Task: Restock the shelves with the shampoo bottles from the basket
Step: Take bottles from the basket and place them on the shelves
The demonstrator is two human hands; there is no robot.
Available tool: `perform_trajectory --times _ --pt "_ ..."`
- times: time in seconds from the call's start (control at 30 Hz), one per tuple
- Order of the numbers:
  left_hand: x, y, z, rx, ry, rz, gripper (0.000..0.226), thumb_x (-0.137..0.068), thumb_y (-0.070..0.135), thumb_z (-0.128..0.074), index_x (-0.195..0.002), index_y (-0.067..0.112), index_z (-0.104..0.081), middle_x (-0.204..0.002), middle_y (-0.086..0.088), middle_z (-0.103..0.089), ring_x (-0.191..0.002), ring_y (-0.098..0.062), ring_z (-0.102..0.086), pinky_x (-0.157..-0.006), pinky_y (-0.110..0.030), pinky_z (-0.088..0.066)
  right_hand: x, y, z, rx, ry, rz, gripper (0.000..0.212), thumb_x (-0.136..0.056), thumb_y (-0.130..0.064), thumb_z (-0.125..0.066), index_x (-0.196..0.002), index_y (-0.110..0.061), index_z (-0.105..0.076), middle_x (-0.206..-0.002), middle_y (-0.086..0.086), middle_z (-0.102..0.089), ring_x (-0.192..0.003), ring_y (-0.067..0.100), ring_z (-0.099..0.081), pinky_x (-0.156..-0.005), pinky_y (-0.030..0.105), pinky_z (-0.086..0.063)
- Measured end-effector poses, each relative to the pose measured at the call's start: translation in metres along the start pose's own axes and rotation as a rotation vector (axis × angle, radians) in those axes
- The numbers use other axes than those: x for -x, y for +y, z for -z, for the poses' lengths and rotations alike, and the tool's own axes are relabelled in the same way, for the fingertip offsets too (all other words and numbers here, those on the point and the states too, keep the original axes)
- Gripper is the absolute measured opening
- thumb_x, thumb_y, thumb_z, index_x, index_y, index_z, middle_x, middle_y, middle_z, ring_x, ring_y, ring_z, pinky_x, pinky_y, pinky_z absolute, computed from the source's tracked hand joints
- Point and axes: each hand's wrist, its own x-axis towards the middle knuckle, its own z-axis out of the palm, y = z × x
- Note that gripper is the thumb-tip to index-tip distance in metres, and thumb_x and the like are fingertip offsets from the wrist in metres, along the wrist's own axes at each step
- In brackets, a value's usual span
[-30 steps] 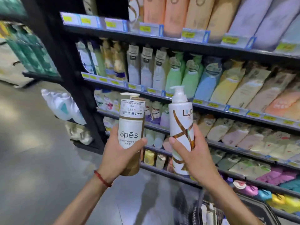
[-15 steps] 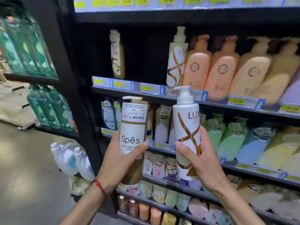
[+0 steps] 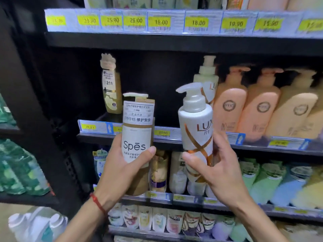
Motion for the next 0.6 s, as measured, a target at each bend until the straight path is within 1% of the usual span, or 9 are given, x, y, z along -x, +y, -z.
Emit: perform_trajectory --times 0.03,0.1,0.17,0.2,0.23,0.3,0.37,0.5,0.6 --pt "-0.008 -0.001 0.005 0.021 -0.023 -0.008 0.064 -0.063 0.061 -0.081 -0.116 0.036 -0.058 -0.105 0.01 -0.073 -0.093 -0.009 -0.072 -0.073 -0.021 -0.057 -0.005 -0.004 -0.005 0.034 0.024 0.017 0.059 -0.077 -0.049 -0.085 -0.13 -0.045 -0.062 -0.116 -0.008 -0.059 -0.111 0.017 -0.062 -0.094 0.026 -0.052" --pt "-0.021 -0.002 0.017 0.056 -0.069 -0.019 0.064 -0.062 0.06 -0.082 -0.115 0.033 -0.059 -0.105 0.007 -0.074 -0.093 -0.01 -0.072 -0.073 -0.019 -0.056 -0.014 -0.013 -0.014 0.116 0.077 0.043 0.056 -0.077 -0.048 -0.086 -0.128 -0.044 -0.063 -0.117 -0.007 -0.061 -0.111 0.016 -0.062 -0.092 0.021 -0.05" --pt "-0.032 -0.002 0.031 0.06 -0.111 -0.032 0.059 -0.062 0.061 -0.081 -0.112 0.037 -0.06 -0.104 0.009 -0.073 -0.091 -0.008 -0.071 -0.071 -0.019 -0.056 -0.024 -0.024 -0.025 0.166 0.152 0.07 0.053 -0.078 -0.048 -0.086 -0.125 -0.039 -0.064 -0.117 -0.007 -0.065 -0.11 0.014 -0.064 -0.089 0.014 -0.048" --pt "-0.038 -0.002 0.038 0.057 -0.138 -0.041 0.056 -0.062 0.062 -0.081 -0.109 0.041 -0.059 -0.103 0.011 -0.072 -0.09 -0.007 -0.071 -0.071 -0.019 -0.056 -0.03 -0.028 -0.031 0.168 0.193 0.083 0.053 -0.078 -0.048 -0.087 -0.125 -0.035 -0.064 -0.118 -0.007 -0.066 -0.11 0.014 -0.066 -0.091 0.015 -0.049" --pt "-0.043 -0.001 0.045 0.057 -0.165 -0.052 0.054 -0.063 0.063 -0.08 -0.108 0.042 -0.059 -0.103 0.013 -0.071 -0.089 -0.005 -0.07 -0.07 -0.019 -0.056 -0.036 -0.031 -0.038 0.158 0.23 0.089 0.054 -0.078 -0.047 -0.088 -0.125 -0.033 -0.064 -0.12 -0.004 -0.068 -0.111 0.016 -0.067 -0.095 0.022 -0.052" --pt "-0.051 -0.001 0.056 0.055 -0.206 -0.074 0.057 -0.064 0.064 -0.079 -0.111 0.041 -0.058 -0.104 0.016 -0.07 -0.089 -0.003 -0.069 -0.07 -0.015 -0.055 -0.049 -0.037 -0.05 0.155 0.311 0.095 0.054 -0.075 -0.046 -0.09 -0.12 -0.032 -0.064 -0.121 0.002 -0.071 -0.114 0.023 -0.069 -0.101 0.044 -0.055" --pt "-0.057 -0.001 0.066 0.065 -0.231 -0.084 0.06 -0.065 0.064 -0.079 -0.115 0.038 -0.056 -0.104 0.02 -0.069 -0.089 0.0 -0.069 -0.071 -0.011 -0.052 -0.063 -0.043 -0.059 0.179 0.389 0.12 0.052 -0.074 -0.047 -0.09 -0.116 -0.035 -0.063 -0.118 0.005 -0.071 -0.113 0.028 -0.069 -0.1 0.051 -0.055" --pt "-0.065 -0.003 0.076 0.091 -0.287 -0.09 0.062 -0.066 0.063 -0.08 -0.116 0.037 -0.055 -0.102 0.02 -0.069 -0.087 -0.001 -0.069 -0.071 -0.011 -0.052 -0.086 -0.048 -0.07 0.204 0.463 0.175 0.053 -0.074 -0.04 -0.092 -0.116 -0.028 -0.062 -0.114 0.009 -0.07 -0.106 0.028 -0.072 -0.089 0.035 -0.06" --pt "-0.067 -0.003 0.08 0.087 -0.307 -0.099 0.064 -0.066 0.063 -0.079 -0.119 0.038 -0.054 -0.104 0.021 -0.069 -0.092 -0.001 -0.069 -0.071 -0.011 -0.052 -0.094 -0.041 -0.073 0.294 0.467 0.112 0.051 -0.073 -0.034 -0.094 -0.113 -0.028 -0.063 -0.113 0.008 -0.07 -0.106 0.023 -0.071 -0.091 0.037 -0.06"
